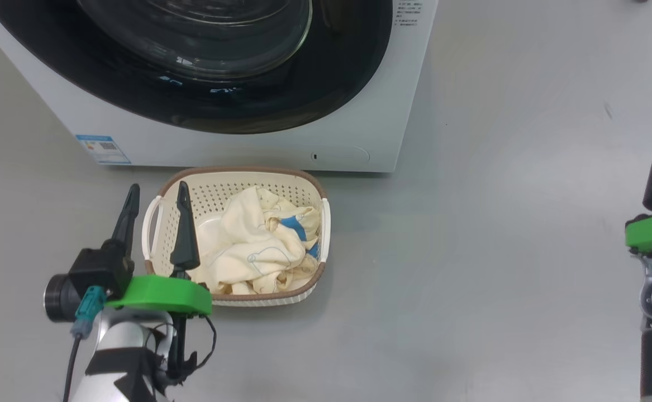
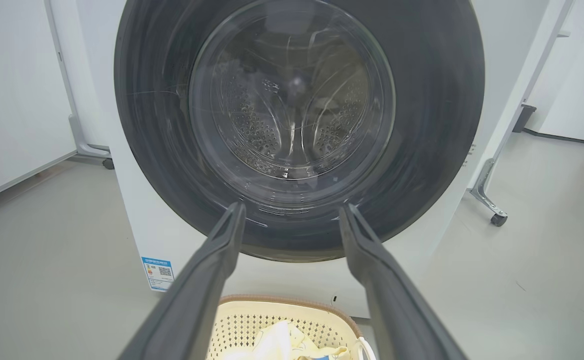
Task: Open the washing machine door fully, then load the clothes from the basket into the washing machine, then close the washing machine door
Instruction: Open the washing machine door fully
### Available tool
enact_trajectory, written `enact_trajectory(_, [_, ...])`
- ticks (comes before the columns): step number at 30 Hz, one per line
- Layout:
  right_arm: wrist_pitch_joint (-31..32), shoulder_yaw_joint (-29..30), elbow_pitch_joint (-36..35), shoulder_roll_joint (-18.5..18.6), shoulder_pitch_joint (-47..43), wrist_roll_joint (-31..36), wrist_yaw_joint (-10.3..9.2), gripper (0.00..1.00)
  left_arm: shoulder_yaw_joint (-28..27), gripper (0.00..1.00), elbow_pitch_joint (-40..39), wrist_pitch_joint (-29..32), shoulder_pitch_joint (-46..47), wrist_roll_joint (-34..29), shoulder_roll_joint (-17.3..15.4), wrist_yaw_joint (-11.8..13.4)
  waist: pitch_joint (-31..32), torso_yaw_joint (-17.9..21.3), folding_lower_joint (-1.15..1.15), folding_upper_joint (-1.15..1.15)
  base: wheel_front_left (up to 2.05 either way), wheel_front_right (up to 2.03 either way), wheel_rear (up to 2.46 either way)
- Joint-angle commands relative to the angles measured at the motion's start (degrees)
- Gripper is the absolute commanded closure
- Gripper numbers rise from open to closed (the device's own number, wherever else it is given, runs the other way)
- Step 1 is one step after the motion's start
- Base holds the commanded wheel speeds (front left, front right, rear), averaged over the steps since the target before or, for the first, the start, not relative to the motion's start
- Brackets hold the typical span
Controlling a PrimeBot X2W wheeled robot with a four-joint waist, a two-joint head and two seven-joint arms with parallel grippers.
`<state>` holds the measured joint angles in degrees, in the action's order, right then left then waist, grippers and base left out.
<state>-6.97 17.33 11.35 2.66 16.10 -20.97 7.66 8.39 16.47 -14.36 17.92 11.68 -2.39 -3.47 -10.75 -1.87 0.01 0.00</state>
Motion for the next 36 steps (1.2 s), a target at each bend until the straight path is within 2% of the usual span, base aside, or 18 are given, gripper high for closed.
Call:
enact_trajectory(1, [0.24,-0.93,-1.16,0.26,3.63,-1.68,-0.17,1.0,-1.67,0.0,-2.29,-0.63,2.53,-0.01,-0.7,0.43,-1.0,-0.4,-0.01,0.0,0.0,0.0,0.0])
enact_trajectory(5, [1.85,-0.72,1.54,0.24,7.97,-9.51,-0.17,1.0,-1.67,0.0,-2.77,-0.63,3.24,-0.3,-0.64,0.63,-2.56,-0.9,-0.01,0.0,0.0,0.0,0.0])
enact_trajectory(8, [4.54,-0.55,4.39,0.23,11.82,-19.57,-0.17,1.0,-1.51,0.0,-2.93,-0.63,3.75,-0.71,-0.61,0.71,-3.56,-1.32,-0.01,0.0,0.0,0.0,0.0])
enact_trajectory(14, [13.68,1.13,11.44,0.22,20.54,-42.36,-0.17,1.0,-1.21,0.0,-3.4,-0.63,4.7,-1.84,-0.57,0.76,-5.16,-2.38,-0.01,0.0,0.0,0.0,0.0])
enact_trajectory(20, [22.9,3.12,20.88,0.22,28.62,-59.11,-0.17,1.0,-0.65,0.0,-3.47,-0.63,5.19,-1.87,-0.53,0.53,-6.07,-3.78,-0.01,0.0,0.0,0.0,0.0])
enact_trajectory(26, [29.37,1.48,28.06,0.22,35.79,-64.72,-0.17,1.0,0.05,0.0,-3.59,-0.63,5.57,-1.71,-0.51,0.37,-6.94,-5.17,-0.01,0.0,0.0,0.0,0.0])
enact_trajectory(36, [34.41,-3.99,36.22,0.22,48.55,-63.72,-0.17,1.0,2.13,0.0,-4.64,-0.63,7.25,-1.03,-0.5,0.49,-9.98,-7.89,-0.01,0.0,0.0,0.0,0.0])
